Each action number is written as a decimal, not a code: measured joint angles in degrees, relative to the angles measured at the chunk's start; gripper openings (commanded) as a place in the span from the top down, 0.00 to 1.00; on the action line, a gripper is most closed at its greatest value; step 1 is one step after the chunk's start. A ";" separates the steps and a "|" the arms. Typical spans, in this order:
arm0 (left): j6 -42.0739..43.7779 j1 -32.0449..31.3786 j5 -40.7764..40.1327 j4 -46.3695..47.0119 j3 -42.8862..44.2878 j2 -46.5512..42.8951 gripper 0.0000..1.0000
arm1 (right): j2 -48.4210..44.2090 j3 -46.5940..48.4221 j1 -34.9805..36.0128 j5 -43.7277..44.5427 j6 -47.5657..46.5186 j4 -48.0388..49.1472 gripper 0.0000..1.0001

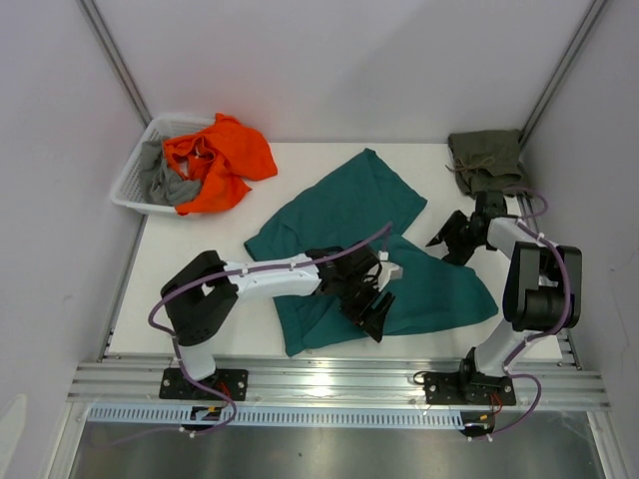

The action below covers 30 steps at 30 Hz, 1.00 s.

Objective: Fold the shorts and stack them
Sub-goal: Flatten the shorts out

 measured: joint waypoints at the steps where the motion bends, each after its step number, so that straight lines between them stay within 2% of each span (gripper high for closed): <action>1: -0.04 -0.33 0.81 0.22 -0.07 0.07 0.32 | -0.31 -0.66 0.52 -0.04 -0.13 0.00 0.39; 10: -0.02 -1.49 4.76 1.99 0.33 2.64 0.32 | -7.52 -7.45 5.14 -0.92 -0.22 -0.28 0.41; 13: -0.04 -1.49 4.76 1.86 0.66 3.93 0.32 | -12.81 -9.38 6.03 -0.72 -0.31 -0.50 0.54; 14: -0.04 -1.49 4.74 1.77 0.74 4.15 0.32 | -15.02 -10.01 6.54 -0.46 -0.52 -0.52 0.66; 16: -0.04 -1.49 4.74 1.53 1.07 4.50 0.32 | -19.15 -10.91 7.69 -0.02 -1.31 -0.63 0.78; 17: -0.04 -1.49 4.74 1.42 1.29 4.59 0.32 | -20.92 -11.21 8.41 0.17 -1.79 -0.72 0.88; 19: -0.04 -1.49 4.74 1.22 1.88 4.81 0.32 | -23.21 -11.58 9.81 1.05 -2.89 -0.92 0.93; 22: -0.04 -1.49 4.74 0.83 2.86 5.31 0.32 | -23.61 -12.46 11.13 2.51 -3.96 -1.27 0.90; 23: -0.04 -1.49 4.70 0.61 3.21 5.49 0.32 | -23.23 -12.87 11.15 3.10 -4.24 -1.60 0.82; 26: -0.02 -1.49 4.63 0.24 3.80 5.81 0.32 | -21.81 -13.18 10.36 3.61 -4.28 -1.73 0.73; 30: -0.02 -1.49 4.59 -0.39 4.26 5.99 0.32 | -17.22 -11.65 8.13 2.93 -4.00 -0.70 0.71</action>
